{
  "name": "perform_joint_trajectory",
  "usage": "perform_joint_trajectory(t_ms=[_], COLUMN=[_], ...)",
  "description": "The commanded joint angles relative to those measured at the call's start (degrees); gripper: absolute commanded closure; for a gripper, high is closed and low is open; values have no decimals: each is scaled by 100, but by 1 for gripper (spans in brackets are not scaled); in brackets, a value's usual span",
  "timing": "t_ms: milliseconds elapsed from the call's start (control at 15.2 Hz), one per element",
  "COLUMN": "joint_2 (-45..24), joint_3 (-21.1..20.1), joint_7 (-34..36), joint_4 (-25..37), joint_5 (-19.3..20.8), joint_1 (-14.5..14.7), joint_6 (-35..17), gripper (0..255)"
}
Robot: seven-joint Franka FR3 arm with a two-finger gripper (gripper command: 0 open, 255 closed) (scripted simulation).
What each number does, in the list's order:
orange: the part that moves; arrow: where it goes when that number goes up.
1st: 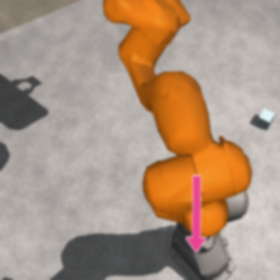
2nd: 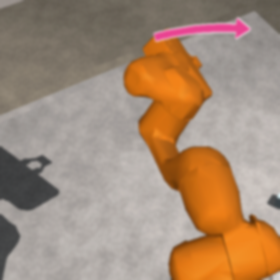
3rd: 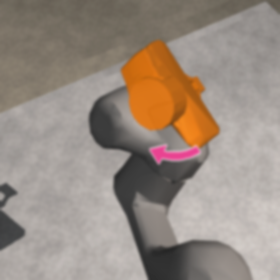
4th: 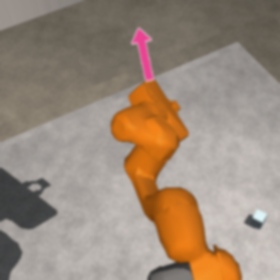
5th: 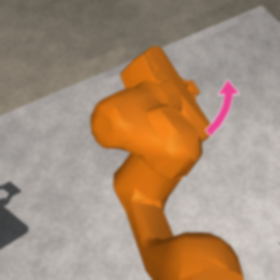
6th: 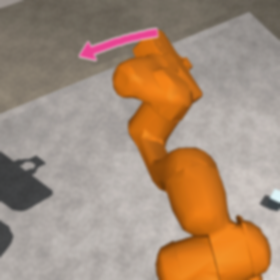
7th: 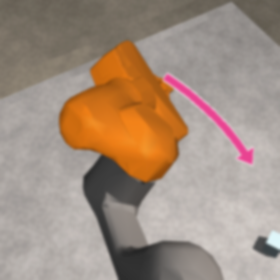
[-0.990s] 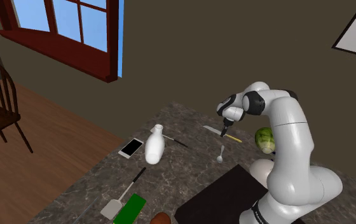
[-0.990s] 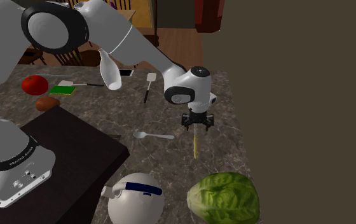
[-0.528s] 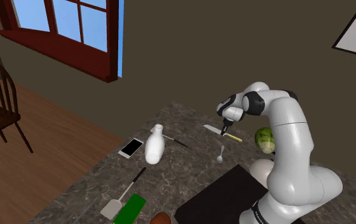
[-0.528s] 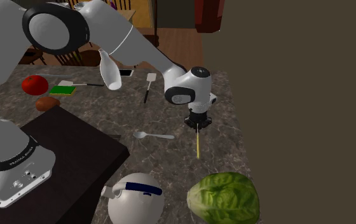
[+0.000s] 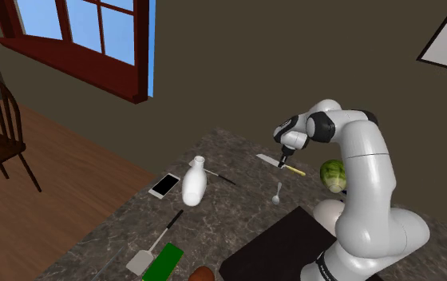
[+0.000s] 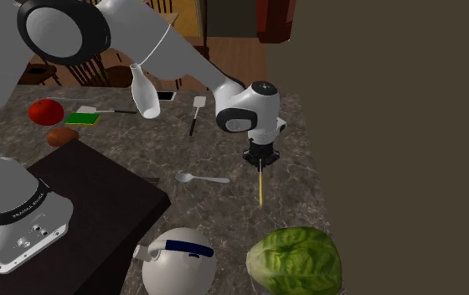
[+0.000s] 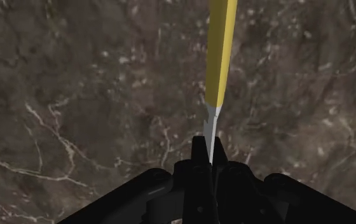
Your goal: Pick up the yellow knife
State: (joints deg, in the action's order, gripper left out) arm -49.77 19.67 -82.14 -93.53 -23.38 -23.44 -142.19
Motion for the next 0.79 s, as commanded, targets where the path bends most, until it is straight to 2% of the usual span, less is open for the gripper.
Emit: perform_joint_trajectory(t_ms=[0, 726], joint_2=[117, 645], joint_3=[42, 233], joint_7=[22, 117], joint_4=[-40, -195], joint_5=[34, 209], joint_1=[32, 173], joint_6=[80, 459], gripper=[255, 255])
